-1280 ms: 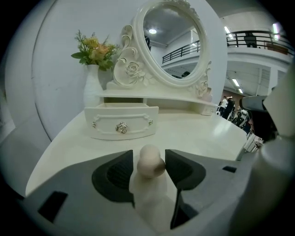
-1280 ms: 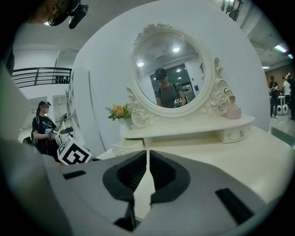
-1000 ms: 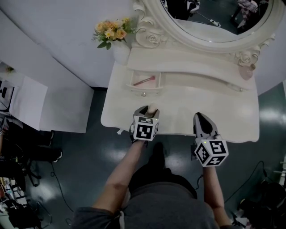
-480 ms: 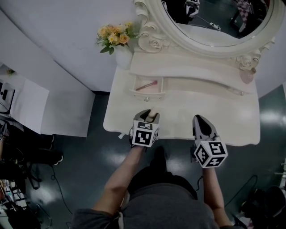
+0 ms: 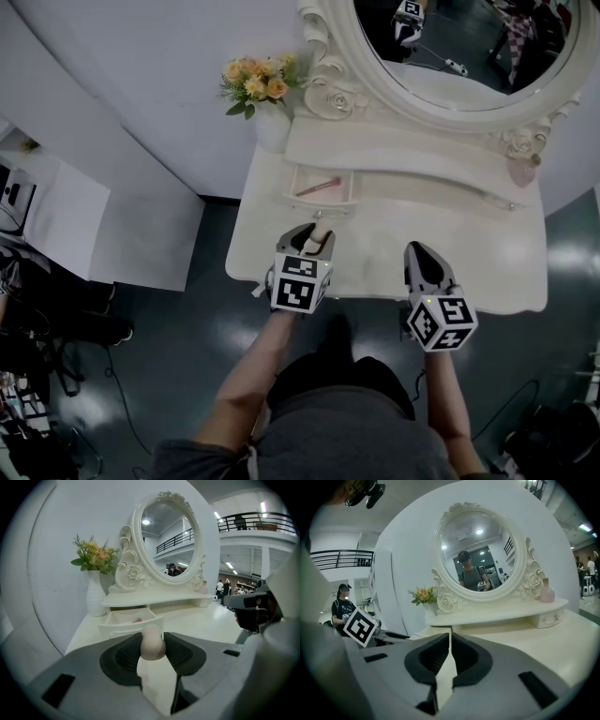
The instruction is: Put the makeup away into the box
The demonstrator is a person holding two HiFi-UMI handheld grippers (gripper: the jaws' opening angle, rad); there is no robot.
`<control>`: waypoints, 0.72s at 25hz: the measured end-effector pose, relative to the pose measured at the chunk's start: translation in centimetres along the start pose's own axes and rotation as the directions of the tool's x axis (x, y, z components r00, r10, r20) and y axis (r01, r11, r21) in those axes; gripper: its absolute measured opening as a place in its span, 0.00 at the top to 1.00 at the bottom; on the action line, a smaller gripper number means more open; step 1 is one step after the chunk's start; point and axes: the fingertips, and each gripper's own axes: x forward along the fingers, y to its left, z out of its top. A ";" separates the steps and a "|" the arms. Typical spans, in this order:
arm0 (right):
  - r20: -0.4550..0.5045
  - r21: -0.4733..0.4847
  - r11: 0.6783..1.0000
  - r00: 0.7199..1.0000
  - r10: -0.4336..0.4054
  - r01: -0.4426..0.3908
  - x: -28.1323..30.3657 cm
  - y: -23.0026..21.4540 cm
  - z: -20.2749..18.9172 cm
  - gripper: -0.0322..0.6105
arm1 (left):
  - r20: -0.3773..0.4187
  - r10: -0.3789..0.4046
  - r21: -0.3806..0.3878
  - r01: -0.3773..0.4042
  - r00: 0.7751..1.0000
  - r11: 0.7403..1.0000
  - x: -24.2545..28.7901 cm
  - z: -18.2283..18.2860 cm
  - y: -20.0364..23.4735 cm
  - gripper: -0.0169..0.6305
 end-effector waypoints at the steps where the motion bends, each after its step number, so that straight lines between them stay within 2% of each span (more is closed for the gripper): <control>1: 0.003 -0.002 1.000 1.000 0.003 -0.002 0.1 0.2 0.1 0.93 | 0.011 0.004 -0.001 -0.004 1.000 1.000 -0.1 0.4 0.3 0.74; 5: 0.008 -0.009 1.000 1.000 0.012 -0.012 0.4 0.8 0.4 0.93 | 0.053 0.028 -0.005 -0.028 0.998 1.000 -0.7 1.8 1.5 0.74; 18: 0.024 -0.019 0.999 0.998 0.051 -0.050 1.9 0.7 1.6 0.93 | 0.099 0.121 -0.006 -0.121 0.988 0.993 -0.8 5.6 5.2 0.74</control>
